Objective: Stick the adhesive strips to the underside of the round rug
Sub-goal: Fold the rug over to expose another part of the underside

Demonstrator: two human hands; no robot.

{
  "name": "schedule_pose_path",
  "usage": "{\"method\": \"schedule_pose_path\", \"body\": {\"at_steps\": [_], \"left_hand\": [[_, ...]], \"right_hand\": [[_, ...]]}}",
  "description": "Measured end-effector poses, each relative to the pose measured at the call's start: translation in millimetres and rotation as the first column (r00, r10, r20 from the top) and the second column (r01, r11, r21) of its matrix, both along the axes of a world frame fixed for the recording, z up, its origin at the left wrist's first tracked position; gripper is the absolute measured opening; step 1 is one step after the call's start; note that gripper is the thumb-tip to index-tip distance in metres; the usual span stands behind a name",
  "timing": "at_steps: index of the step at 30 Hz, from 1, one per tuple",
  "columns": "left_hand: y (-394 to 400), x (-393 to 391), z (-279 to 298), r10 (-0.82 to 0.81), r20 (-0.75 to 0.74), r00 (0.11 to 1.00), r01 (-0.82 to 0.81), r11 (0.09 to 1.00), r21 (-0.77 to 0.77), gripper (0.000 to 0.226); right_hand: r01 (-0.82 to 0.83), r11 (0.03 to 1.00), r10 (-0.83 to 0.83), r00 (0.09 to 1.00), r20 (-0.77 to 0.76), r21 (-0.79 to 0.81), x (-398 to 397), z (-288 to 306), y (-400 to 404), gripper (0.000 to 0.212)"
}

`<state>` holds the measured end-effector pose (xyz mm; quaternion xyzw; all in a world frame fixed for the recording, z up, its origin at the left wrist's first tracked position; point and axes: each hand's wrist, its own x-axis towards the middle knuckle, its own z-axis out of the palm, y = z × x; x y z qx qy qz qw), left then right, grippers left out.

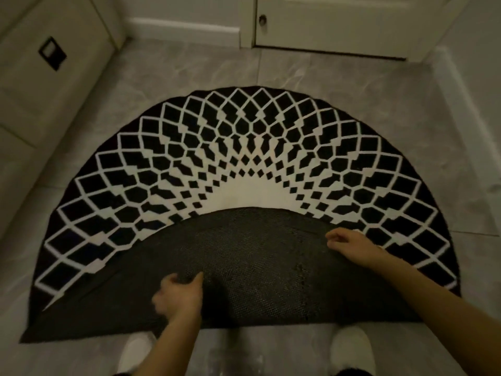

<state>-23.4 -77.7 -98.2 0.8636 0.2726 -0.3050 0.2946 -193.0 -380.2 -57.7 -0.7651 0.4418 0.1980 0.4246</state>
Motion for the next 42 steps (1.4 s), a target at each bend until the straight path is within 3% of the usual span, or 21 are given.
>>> {"method": "schedule_pose_path", "body": {"at_steps": [3,6,9,12,14,17,23,30,35,39,42], "left_hand": [[12,-23,-16,0.402,-0.059,0.914,-0.392,0.911,0.128,0.102],[20,-38,-40,0.555,0.043,0.831,-0.556,0.827,0.077,0.109],[26,-43,-68,0.596,0.145,0.790,-0.594,0.802,-0.063,0.108],[29,-41,-78,0.564,0.151,0.812,-0.560,0.825,-0.075,0.095],[28,-37,-79,0.520,0.158,0.839,-0.514,0.854,-0.081,0.090],[30,-30,-88,0.464,0.194,0.865,-0.458,0.886,-0.076,0.086],[28,4,-106,0.350,0.273,0.896,-0.316,0.935,-0.162,0.089],[-35,98,-110,0.100,0.358,0.928,0.011,0.956,-0.295,0.079],[-111,194,-109,-0.019,0.394,0.919,0.199,0.885,-0.422,0.079],[-163,232,-87,0.146,0.298,0.943,0.063,0.802,-0.594,0.091],[-175,193,-73,0.192,0.397,0.898,0.036,0.865,-0.501,0.081]], "right_hand": [[-0.095,0.995,0.094,0.994,-0.048,-0.009,23,-24,-3,0.036],[-0.202,0.975,0.200,0.979,-0.037,-0.089,56,-43,-6,0.039],[-0.296,0.926,0.303,0.953,-0.006,-0.236,86,-64,-5,0.050],[-0.367,0.856,0.352,0.930,-0.109,-0.365,102,-91,-10,0.066],[-0.391,0.852,0.330,0.918,-0.221,-0.348,102,-105,-17,0.072],[-0.458,0.786,0.372,0.887,-0.273,-0.415,92,-121,-24,0.065],[-0.299,0.797,0.229,0.953,-0.197,-0.525,73,-132,-33,0.036],[0.118,0.905,-0.070,0.989,0.132,-0.408,57,-134,-66,0.022],[0.237,0.938,-0.170,0.951,0.260,-0.254,55,-121,-83,0.046],[0.258,0.929,-0.179,0.941,0.288,-0.267,36,-122,-91,0.062],[0.313,0.909,-0.263,0.943,0.204,-0.277,-3,-131,-89,0.074]]}}
